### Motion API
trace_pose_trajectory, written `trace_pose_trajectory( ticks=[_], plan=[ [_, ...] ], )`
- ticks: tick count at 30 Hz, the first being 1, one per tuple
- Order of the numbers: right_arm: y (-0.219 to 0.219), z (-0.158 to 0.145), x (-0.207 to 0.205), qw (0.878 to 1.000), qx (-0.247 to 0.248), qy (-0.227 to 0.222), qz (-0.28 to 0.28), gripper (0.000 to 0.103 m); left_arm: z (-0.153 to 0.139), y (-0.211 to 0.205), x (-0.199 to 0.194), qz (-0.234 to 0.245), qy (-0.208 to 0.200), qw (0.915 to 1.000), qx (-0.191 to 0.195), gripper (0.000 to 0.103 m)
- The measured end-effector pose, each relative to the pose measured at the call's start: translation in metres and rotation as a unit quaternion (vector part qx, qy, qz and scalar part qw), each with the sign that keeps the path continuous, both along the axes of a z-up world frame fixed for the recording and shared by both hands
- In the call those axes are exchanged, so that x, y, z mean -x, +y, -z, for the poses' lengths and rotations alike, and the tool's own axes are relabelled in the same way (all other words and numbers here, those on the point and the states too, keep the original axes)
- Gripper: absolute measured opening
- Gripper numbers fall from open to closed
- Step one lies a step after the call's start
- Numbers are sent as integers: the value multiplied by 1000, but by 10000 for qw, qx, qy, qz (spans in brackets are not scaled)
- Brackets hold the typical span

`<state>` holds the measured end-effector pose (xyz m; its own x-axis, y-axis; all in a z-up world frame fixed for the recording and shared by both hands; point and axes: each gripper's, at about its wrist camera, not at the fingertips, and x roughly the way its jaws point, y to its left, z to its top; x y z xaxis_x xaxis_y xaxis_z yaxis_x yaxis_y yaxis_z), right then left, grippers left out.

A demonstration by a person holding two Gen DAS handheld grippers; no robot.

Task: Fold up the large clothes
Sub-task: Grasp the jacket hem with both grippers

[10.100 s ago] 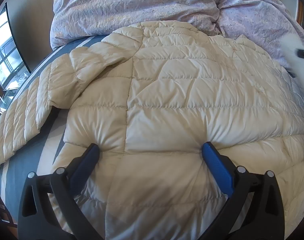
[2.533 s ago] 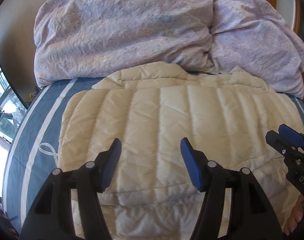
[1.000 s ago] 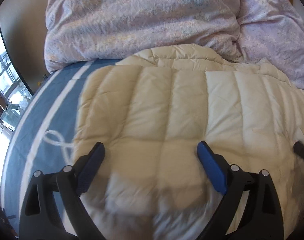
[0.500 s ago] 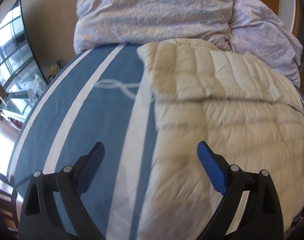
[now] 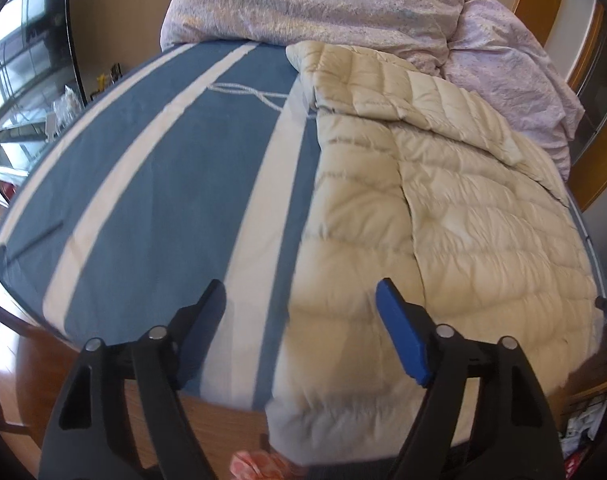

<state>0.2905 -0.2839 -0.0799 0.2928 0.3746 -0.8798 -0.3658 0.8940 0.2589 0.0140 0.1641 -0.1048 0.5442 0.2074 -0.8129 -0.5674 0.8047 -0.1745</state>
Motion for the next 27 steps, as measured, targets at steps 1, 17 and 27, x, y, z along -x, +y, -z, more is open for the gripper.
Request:
trace_pose_trajectory(
  ticks=[1,17,27],
  plan=[
    [-5,1,1,10000,-66,41,27,80,1,-2,3,15,-26,10000,70,72],
    [-24,12,17,9894,-1258,698,-208,40,7,-35,23,229,-99,9995,212,45],
    [-24,17,16,9878,-1349,734,-242,13,5,-43,16,306,51,9995,102,10]
  ],
)
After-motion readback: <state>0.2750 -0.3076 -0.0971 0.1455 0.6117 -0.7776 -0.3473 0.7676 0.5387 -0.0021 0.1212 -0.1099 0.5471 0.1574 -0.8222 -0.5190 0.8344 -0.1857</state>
